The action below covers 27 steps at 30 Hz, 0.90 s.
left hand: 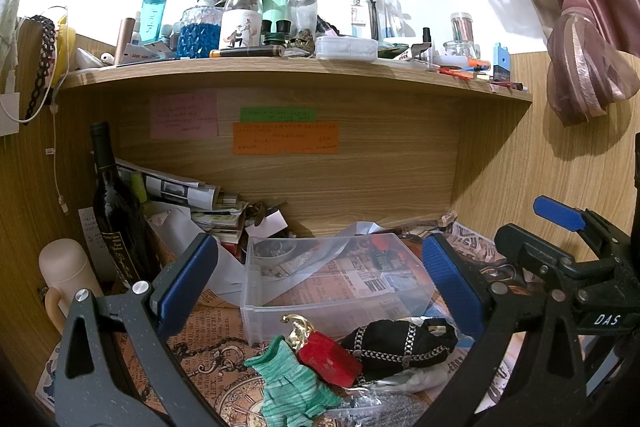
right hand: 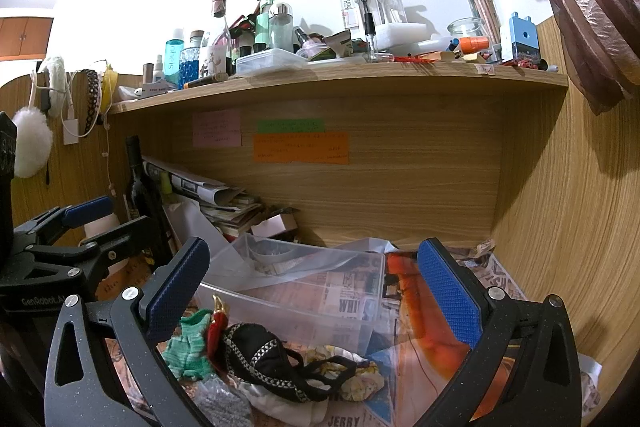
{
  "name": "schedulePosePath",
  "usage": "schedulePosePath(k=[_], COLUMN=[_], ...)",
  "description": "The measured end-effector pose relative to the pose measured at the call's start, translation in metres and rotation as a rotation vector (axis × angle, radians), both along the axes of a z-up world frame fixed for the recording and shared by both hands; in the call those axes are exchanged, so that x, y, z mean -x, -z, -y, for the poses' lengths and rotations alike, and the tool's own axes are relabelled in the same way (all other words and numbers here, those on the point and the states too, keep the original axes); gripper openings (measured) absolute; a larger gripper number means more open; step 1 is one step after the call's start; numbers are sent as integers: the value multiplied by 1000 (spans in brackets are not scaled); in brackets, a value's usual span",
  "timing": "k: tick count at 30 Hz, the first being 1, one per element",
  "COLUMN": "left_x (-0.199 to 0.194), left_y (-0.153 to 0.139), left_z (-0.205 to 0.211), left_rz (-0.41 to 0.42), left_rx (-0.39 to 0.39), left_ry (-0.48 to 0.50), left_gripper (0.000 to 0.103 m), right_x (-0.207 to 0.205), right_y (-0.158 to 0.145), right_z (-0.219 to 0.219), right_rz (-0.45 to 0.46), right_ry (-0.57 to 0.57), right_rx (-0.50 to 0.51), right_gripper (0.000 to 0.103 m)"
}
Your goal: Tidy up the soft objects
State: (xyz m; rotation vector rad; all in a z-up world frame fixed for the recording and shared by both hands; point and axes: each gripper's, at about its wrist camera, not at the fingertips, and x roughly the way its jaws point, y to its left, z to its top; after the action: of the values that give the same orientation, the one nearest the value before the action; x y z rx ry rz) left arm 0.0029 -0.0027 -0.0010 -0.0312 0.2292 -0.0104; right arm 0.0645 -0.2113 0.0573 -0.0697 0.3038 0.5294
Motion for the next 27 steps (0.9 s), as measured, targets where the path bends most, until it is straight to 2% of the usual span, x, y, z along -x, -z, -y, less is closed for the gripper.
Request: schedulePosePath(k=[27], left_x=[-4], left_y=[0], left_z=[-1], left_rz=[-18], left_rx=[9], left_ry=[19], left_gripper=[103], right_x=[-2], right_y=[3], right_z=[-7], right_rz=[-13], right_ry=[-14], right_rx=[6], right_gripper=[103])
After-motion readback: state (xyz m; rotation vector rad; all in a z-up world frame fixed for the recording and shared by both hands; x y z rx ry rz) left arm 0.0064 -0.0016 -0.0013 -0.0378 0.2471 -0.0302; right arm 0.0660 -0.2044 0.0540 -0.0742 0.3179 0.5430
